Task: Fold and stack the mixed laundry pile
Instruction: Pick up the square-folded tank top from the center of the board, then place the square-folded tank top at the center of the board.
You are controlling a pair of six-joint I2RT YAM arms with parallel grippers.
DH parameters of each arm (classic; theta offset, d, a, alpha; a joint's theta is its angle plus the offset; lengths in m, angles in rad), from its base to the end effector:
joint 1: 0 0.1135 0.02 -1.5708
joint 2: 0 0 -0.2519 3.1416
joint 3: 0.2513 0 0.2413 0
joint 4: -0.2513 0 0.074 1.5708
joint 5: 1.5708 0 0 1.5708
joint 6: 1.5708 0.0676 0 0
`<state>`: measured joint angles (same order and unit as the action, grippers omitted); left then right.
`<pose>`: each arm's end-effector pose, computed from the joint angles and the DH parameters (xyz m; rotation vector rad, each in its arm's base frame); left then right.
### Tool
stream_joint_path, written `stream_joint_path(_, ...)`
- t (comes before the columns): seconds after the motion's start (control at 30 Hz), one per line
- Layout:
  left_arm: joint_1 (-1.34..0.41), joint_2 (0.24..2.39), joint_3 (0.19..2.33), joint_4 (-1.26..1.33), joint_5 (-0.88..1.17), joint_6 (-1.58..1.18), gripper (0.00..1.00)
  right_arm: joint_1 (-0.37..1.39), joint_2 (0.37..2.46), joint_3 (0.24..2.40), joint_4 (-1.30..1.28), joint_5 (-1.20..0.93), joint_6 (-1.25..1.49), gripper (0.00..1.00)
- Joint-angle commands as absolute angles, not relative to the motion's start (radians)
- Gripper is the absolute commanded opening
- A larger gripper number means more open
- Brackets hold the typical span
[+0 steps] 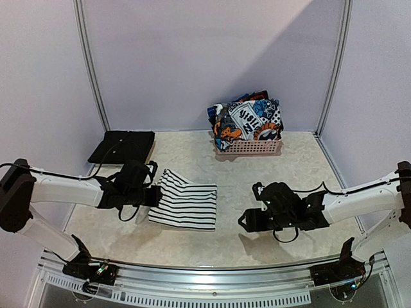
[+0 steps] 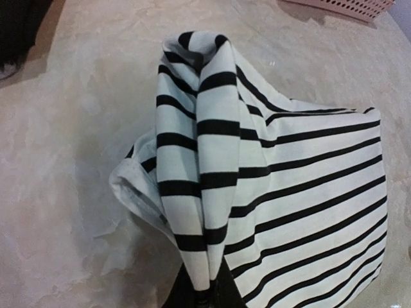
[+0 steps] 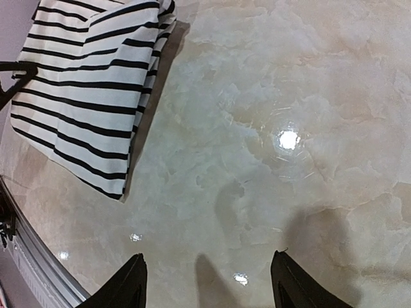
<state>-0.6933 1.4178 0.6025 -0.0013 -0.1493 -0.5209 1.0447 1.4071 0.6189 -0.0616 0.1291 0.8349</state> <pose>0.2233 -0.1725 0.1308 0.1365 2.4091 -0.3968 0.1478 0.2372 0.1327 -0.2039 2.5265 0.6747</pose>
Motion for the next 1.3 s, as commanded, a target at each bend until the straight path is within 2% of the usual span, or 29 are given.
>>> stream_joint_path(0.0,-0.689,1.404,0.679,-0.142,-0.294,-0.434,0.0,1.05,1.376,0.576,-0.022,0.162,0.856,0.67)
stream_joint_path(0.47,-0.674,1.54,0.984,-0.393,-0.449,-0.209,0.0,1.05,1.336,0.528,-0.019,0.181,0.84,0.64)
stream_joint_path(0.77,-0.594,1.722,1.237,-0.519,-0.579,-0.067,0.0,1.051,1.289,0.502,-0.029,0.188,0.83,0.63)
stream_joint_path(1.03,-0.473,1.793,1.391,-0.536,-0.495,0.065,0.0,1.05,1.229,0.465,-0.041,0.211,0.809,0.61)
stream_joint_path(1.27,-0.367,1.852,1.502,-0.502,-0.343,0.065,0.0,1.05,1.198,0.445,-0.032,0.228,0.807,0.61)
